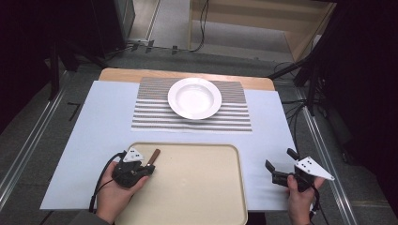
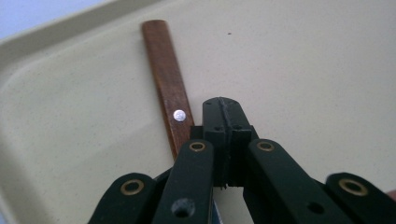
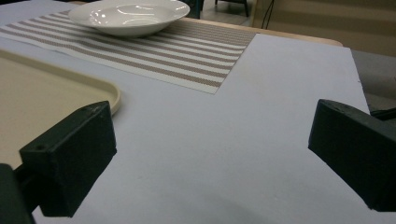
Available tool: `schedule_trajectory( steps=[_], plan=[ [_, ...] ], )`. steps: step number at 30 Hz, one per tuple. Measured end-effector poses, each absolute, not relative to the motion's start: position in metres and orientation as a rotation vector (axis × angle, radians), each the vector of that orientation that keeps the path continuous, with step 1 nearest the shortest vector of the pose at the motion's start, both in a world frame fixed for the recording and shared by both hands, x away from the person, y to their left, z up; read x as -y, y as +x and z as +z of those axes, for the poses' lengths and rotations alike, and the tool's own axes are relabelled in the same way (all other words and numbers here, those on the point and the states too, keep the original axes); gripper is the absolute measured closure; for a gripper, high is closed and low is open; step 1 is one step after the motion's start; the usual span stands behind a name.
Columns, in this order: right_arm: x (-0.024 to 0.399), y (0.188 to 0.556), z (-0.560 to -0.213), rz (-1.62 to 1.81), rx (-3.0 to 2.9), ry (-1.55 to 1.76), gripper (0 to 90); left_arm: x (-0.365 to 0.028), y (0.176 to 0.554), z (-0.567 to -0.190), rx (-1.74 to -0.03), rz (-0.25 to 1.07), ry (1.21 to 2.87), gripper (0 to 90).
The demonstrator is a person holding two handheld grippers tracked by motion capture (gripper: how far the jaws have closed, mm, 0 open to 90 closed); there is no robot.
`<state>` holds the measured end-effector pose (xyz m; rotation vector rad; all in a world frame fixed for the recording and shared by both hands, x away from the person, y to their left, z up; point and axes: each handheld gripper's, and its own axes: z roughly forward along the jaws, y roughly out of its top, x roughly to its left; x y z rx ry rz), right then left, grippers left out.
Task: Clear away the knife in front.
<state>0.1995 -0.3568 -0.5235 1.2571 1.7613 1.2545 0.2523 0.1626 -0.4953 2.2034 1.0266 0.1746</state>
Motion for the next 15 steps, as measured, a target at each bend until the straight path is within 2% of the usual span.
schedule_trajectory(
  steps=[15],
  plan=[
    [0.368,0.196,-0.523,1.337,-1.710,1.331,0.0,-0.200,0.257,-0.495,-1.069,0.131,2.117,89.3]
  ],
)
